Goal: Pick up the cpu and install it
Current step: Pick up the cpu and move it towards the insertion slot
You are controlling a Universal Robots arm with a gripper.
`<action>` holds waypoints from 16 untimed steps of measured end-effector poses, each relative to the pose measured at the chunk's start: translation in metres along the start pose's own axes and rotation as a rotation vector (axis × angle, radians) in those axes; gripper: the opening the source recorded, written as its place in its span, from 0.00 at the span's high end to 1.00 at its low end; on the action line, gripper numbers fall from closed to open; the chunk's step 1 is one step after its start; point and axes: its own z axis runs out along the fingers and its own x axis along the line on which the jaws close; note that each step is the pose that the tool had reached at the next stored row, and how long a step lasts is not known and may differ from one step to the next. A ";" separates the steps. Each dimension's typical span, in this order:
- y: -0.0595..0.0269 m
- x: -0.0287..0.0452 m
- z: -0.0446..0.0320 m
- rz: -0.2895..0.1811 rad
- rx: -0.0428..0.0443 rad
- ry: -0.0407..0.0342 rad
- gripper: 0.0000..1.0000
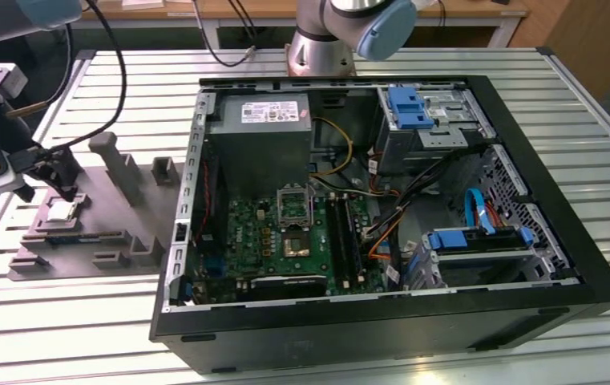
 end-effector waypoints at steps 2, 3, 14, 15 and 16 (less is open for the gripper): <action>0.0000 0.0000 -0.0017 0.000 0.0003 0.0003 0.35; 0.0001 -0.0001 -0.0029 0.000 -0.0002 0.0000 0.35; 0.0004 -0.0001 -0.0111 0.000 -0.0012 0.0002 0.35; 0.0004 -0.0001 -0.0111 0.000 -0.0012 0.0002 0.35; 0.0004 -0.0001 -0.0110 0.000 -0.0013 0.0002 0.35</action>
